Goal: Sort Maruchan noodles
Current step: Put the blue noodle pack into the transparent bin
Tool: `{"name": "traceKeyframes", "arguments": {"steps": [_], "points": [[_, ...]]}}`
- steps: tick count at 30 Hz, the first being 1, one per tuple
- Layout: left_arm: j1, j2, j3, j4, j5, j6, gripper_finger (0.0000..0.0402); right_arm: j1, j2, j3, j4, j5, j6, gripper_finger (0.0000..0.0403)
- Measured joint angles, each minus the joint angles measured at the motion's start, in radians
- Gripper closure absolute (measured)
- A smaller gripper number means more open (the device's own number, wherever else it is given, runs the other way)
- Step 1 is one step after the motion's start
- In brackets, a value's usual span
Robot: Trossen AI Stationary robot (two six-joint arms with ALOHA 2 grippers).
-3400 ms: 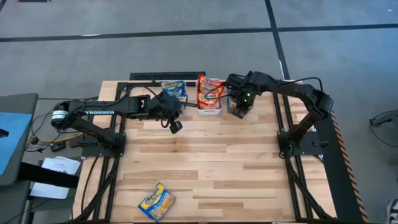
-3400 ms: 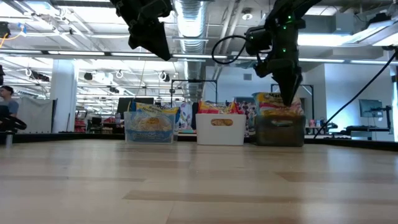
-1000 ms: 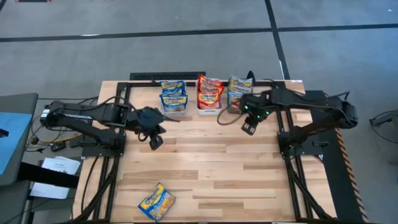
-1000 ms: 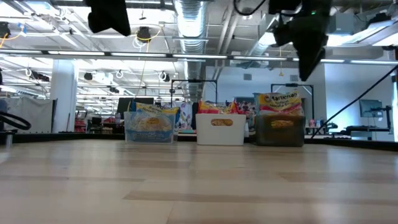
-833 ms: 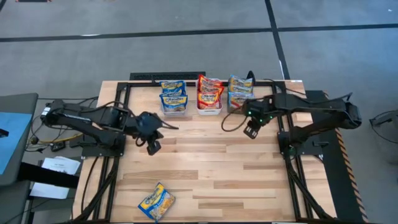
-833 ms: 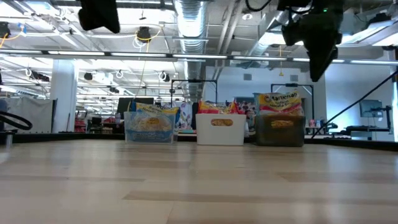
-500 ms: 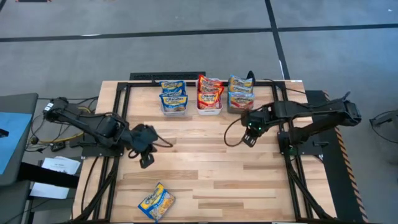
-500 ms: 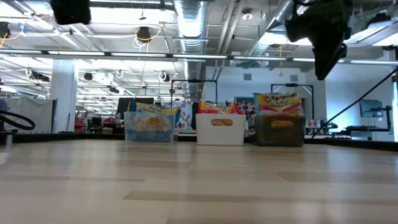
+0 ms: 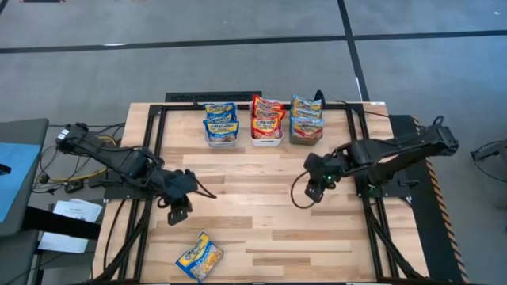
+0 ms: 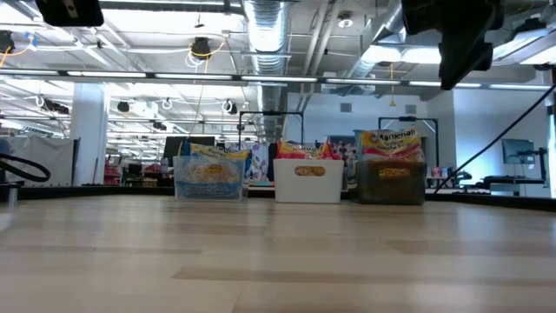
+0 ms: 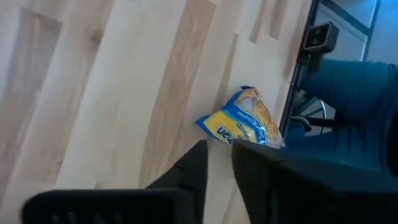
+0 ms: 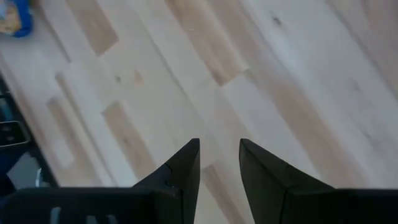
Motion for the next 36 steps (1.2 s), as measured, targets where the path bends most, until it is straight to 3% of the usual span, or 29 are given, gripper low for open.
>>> {"name": "traceKeyframes", "arguments": {"steps": [6, 10, 18, 36], "points": [[-0.026, 0.014, 0.0, 0.055, -0.062, -0.059, 0.0273, 0.09, 0.006, 0.0, 0.045, 0.016, 0.082, 0.0266], [-0.063, 0.053, 0.0, 0.054, -0.109, -0.16, 0.0249, 0.147, 0.017, 0.0, 0.073, 0.022, 0.124, 0.0266], [-0.18, 0.202, 0.0, 0.129, -0.138, -0.24, 0.0245, 0.22, 0.098, 0.002, 0.16, 0.023, 0.175, 0.0266], [-0.322, 0.464, 0.0, 0.252, -0.015, -0.427, 0.0244, 0.303, 0.28, 0.0, 0.336, -0.007, 0.185, 0.0266]]}}
